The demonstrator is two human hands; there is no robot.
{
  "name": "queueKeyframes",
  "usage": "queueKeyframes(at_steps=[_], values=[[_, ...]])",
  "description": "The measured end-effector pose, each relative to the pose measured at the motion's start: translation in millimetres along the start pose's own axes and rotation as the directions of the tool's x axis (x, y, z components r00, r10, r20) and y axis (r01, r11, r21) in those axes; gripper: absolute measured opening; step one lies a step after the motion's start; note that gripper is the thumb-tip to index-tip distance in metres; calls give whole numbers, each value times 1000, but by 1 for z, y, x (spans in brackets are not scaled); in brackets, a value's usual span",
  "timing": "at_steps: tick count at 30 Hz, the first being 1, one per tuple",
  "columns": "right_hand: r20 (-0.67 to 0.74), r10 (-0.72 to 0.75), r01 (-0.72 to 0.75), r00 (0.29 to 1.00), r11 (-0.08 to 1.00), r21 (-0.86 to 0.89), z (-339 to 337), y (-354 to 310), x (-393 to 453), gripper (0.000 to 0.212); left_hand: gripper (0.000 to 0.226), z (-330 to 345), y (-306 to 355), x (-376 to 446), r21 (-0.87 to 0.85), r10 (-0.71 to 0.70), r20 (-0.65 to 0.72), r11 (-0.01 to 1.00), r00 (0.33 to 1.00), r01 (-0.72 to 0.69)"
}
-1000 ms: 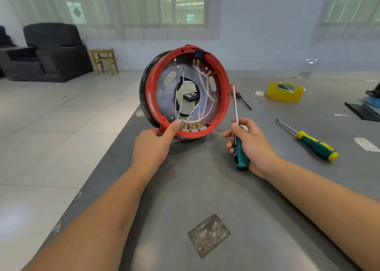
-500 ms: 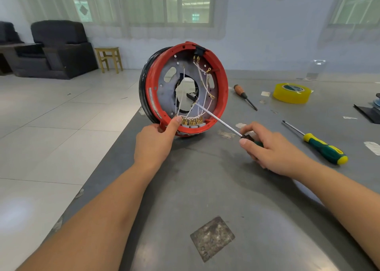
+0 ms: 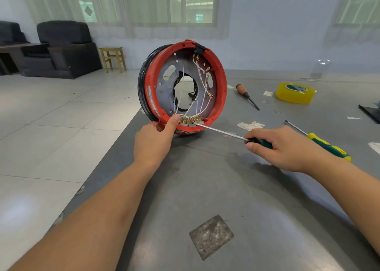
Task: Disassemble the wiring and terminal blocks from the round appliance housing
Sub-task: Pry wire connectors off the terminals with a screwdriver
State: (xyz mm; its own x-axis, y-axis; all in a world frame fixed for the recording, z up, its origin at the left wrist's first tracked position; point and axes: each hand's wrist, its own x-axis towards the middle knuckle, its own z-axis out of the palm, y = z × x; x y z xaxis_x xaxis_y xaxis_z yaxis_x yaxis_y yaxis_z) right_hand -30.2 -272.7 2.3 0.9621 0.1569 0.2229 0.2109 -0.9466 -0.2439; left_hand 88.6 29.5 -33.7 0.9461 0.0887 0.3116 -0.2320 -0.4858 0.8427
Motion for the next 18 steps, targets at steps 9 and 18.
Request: queueKeyframes(at_steps=[9, 18], values=[[44, 17, -18, 999, 1000, 24, -2, 2, 2, 29, 64, 1, 2, -1, 18, 10, -16, 1000, 1000, -9], [47, 33, -33, 998, 999, -18, -2, 5, 3, 27, 64, 1, 2, -2, 42, 23, -33, 999, 999, -22]])
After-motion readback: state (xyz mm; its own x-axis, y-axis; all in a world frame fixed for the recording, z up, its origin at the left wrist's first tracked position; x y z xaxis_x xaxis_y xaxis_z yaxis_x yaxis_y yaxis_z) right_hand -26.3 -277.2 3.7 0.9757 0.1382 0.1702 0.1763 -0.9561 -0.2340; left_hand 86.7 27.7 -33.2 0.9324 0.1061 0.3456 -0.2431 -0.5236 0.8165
